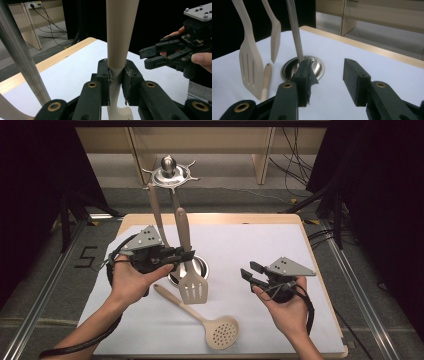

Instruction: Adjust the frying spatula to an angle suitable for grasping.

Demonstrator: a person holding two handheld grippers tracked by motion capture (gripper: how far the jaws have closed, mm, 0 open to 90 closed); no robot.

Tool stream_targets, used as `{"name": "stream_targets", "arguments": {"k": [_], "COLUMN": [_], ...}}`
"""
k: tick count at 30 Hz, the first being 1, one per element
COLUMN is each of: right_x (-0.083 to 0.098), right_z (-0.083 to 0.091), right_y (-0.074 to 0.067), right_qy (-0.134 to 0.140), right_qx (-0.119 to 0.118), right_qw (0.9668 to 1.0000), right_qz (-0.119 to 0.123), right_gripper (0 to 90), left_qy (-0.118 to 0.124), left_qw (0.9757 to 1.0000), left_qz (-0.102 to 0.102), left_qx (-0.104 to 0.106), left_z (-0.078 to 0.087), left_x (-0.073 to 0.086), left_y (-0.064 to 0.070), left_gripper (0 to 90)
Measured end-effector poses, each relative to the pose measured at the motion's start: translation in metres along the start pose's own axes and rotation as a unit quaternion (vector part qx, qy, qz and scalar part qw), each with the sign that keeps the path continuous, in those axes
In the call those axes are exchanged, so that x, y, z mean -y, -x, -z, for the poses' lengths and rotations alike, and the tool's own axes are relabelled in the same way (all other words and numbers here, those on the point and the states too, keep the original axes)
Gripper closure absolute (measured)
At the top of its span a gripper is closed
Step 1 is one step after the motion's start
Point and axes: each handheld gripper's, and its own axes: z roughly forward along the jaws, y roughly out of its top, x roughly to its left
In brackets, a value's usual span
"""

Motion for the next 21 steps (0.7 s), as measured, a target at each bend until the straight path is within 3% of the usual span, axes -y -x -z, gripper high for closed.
{"name": "stream_targets", "arguments": {"k": [6, 7, 14, 15, 18, 20, 21], "right_x": [-0.0016, -0.0020, -0.0008, -0.0013, -0.0046, -0.0054, -0.0057], "right_z": [0.0013, 0.0014, 0.0076, 0.0050, 0.0077, 0.0077, 0.0073], "right_y": [0.0026, 0.0055, 0.0029, 0.0061, 0.0029, 0.0039, 0.0023], "right_qy": [-0.004, -0.002, -0.012, 0.007, -0.007, 0.002, 0.000], "right_qx": [0.000, -0.001, 0.002, -0.002, -0.002, 0.002, -0.004], "right_qw": [0.9997, 1.0000, 0.9992, 0.9998, 0.9995, 0.9999, 0.9996], "right_qz": [-0.022, -0.008, -0.037, -0.017, -0.031, -0.017, -0.028], "right_gripper": [59.3, 59.3, 59.1, 59.1, 59.1, 59.1, 59.1], "left_qy": [-0.002, -0.002, -0.004, -0.004, -0.006, -0.006, -0.007], "left_qw": [1.0000, 1.0000, 1.0000, 1.0000, 1.0000, 1.0000, 0.9999], "left_qz": [0.005, 0.006, 0.006, 0.005, 0.005, 0.003, 0.005], "left_qx": [-0.001, -0.002, -0.002, -0.001, -0.003, -0.004, -0.006], "left_z": [0.0001, 0.0000, -0.0004, 0.0000, 0.0022, 0.0025, 0.0028], "left_x": [-0.0006, -0.0006, -0.0026, -0.0030, -0.0049, -0.0055, -0.0059], "left_y": [-0.0018, -0.0020, -0.0015, -0.0014, -0.0022, -0.0033, -0.0039], "left_gripper": [76.8, 76.8, 76.8, 76.8, 76.8, 76.9, 76.8]}}
